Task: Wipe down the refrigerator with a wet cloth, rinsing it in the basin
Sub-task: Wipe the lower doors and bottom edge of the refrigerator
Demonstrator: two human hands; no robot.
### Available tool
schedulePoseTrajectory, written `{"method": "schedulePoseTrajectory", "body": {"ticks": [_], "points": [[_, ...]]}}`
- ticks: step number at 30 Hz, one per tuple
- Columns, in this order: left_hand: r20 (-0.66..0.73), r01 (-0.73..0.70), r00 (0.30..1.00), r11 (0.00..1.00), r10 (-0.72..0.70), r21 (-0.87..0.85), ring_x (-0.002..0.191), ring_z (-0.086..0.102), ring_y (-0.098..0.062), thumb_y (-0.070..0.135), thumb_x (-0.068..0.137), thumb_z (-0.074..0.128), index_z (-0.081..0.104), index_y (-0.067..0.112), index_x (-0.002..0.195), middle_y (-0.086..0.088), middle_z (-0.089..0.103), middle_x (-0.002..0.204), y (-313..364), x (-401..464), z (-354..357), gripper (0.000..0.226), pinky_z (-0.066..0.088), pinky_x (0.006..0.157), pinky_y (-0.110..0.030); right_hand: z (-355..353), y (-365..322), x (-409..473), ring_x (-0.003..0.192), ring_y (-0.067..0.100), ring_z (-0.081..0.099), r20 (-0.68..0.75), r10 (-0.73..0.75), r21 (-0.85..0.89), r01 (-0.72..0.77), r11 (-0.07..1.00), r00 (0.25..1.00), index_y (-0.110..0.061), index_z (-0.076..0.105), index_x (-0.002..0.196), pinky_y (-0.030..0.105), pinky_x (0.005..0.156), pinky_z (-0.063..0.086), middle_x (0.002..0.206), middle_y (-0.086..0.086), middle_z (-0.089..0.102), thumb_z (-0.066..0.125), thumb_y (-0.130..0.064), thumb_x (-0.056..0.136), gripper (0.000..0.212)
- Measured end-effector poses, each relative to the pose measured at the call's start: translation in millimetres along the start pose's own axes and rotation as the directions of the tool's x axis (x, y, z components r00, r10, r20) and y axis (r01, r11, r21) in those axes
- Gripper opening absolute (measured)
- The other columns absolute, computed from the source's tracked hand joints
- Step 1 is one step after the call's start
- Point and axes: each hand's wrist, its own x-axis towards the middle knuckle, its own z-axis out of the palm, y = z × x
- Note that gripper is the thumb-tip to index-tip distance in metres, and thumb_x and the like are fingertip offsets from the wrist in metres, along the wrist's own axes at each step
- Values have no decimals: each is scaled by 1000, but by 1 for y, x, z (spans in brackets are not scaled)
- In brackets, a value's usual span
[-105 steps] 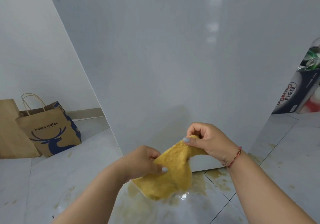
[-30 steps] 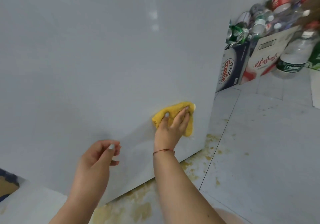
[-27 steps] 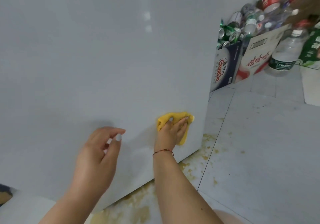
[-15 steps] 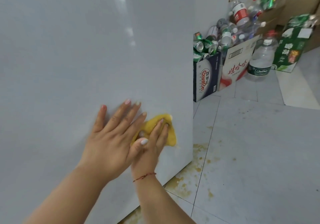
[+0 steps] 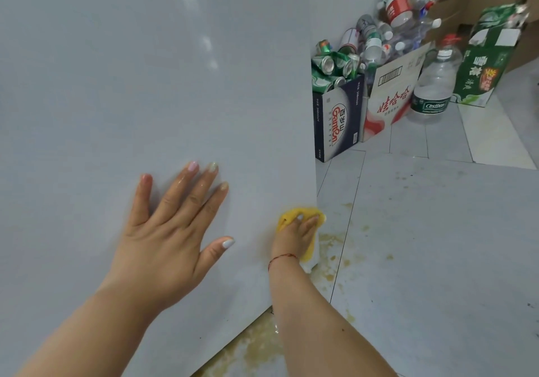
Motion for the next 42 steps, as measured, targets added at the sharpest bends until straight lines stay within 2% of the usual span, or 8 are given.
{"method": "schedulePoseTrajectory", "body": {"ticks": [4, 13, 19, 24, 28, 33, 35, 42], "points": [[-14, 5, 1000, 1000, -5, 17, 149, 15, -22, 57, 98, 16, 40, 15, 147, -3, 27, 159, 2, 0, 0, 69, 1, 118, -55, 6, 19, -32, 148, 26, -3, 143, 138, 6, -140, 990, 980, -5, -1, 152, 31, 117, -6, 161, 12, -8, 18, -23, 105, 54], [-40, 8, 999, 998, -6, 56, 150, 13, -22, 55, 98, 21, 37, 17, 149, -3, 25, 160, 2, 0, 2, 65, 2, 118, -56, 0, -38, -15, 146, 22, 9, -9, -389, -51, 388, 920, 921, -15, 6, 153, 33, 119, 4, 160, 10, 8, 27, -36, 100, 60], [-33, 22, 999, 999, -21, 23, 149, 14, -21, 54, 97, 23, 40, 17, 147, -2, 26, 159, 3, 1, 1, 64, -2, 118, -54, -7, -12, 10, 148, 22, 8, 62, -72, -19, 73, 997, 996, -14, 2, 154, 38, 119, 7, 161, 7, 4, 21, -30, 104, 56], [-132, 69, 988, 991, -84, -112, 147, 21, -23, 46, 99, 27, 54, 10, 137, -8, 36, 154, 13, 2, -3, 59, -1, 118, -55, 1, 5, -47, 148, 17, 7, 143, 244, 141, -264, 954, 959, -26, 8, 154, 36, 120, 2, 162, 0, 5, 22, -47, 102, 58], [-266, 78, 949, 942, -171, -327, 141, 33, -29, 34, 98, 37, 62, 3, 126, -15, 49, 144, 32, -4, -2, 49, 9, 119, -55, 5, 8, -79, 148, 15, 0, 209, 96, 81, -115, 990, 973, -28, 0, 153, 38, 120, -2, 162, -2, -2, 17, -48, 101, 59], [-250, -22, 963, 896, -100, -443, 137, 40, -28, 32, 99, 35, 64, 3, 123, -12, 56, 137, 53, -29, 14, 48, 22, 116, -55, 4, 12, -59, 147, 12, -3, 140, -96, 137, 76, 988, 985, -35, -2, 152, 35, 118, -3, 161, -4, -3, 15, -60, 96, 63], [-255, -43, 962, 873, -95, -485, 134, 44, -27, 30, 100, 34, 66, 2, 120, -11, 58, 133, 59, -40, 22, 47, 26, 115, -54, 2, 13, -41, 147, 13, -1, 86, -159, 105, 150, 983, 983, -31, -1, 152, 30, 116, -3, 161, 0, -2, 17, -46, 102, 55], [-142, -26, 986, 743, -93, -669, 131, 48, -21, 33, 102, 33, 68, 4, 117, -5, 62, 127, 90, -65, 54, 48, 35, 111, -45, -3, 34, 33, 148, 18, 7, -27, -145, 57, 146, 988, 989, -25, 4, 153, 35, 120, 4, 162, 2, 5, 17, -37, 105, 52]]}}
